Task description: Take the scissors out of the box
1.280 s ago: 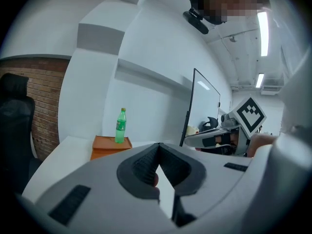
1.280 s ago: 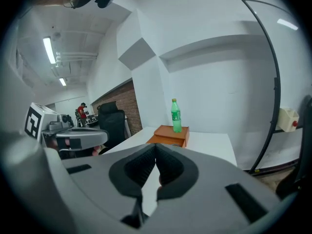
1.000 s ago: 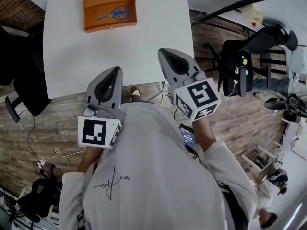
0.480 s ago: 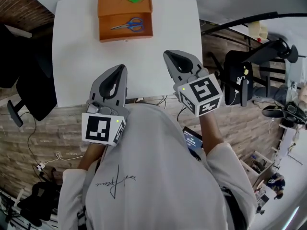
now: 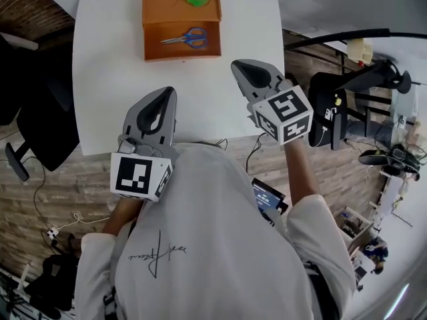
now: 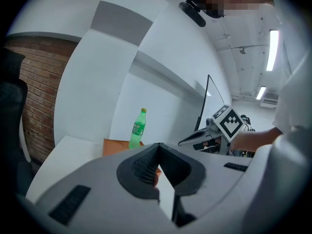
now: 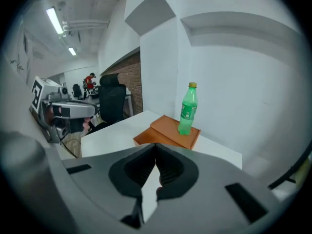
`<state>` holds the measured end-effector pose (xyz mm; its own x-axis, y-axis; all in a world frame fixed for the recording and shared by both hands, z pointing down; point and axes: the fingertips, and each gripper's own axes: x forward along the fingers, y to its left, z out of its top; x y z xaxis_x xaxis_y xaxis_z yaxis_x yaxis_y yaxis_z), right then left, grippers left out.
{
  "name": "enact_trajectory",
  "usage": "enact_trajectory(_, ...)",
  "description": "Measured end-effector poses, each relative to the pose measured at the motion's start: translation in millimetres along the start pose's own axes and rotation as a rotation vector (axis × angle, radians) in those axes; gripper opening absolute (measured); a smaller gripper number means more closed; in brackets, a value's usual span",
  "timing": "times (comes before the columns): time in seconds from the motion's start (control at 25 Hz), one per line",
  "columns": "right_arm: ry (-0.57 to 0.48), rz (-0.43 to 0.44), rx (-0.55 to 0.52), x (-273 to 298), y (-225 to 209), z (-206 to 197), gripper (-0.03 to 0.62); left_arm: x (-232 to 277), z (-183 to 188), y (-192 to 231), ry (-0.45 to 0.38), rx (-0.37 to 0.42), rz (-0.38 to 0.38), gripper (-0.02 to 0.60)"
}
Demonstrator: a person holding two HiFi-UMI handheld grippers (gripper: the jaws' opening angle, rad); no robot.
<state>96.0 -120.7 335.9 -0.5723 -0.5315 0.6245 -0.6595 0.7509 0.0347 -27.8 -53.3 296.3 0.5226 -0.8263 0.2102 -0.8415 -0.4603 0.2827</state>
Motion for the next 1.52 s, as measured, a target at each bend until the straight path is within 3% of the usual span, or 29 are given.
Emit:
enact_trajectory(0.36, 0.113, 0.036, -0.142, 47, 8, -9, 0.009, 12, -6, 14, 0.019, -0.006, -0.063, 0.003)
enact_trajectory(0.64, 0.194, 0.108, -0.234, 71, 3, -20, 0.011, 22, -5, 9, 0.031, 0.003, -0.067, 0.004)
enact_trajectory(1.52, 0.38, 0.196, -0.44, 138, -28, -50, 0.043, 29, -23, 30, 0.104, -0.069, 0.009, 0.003)
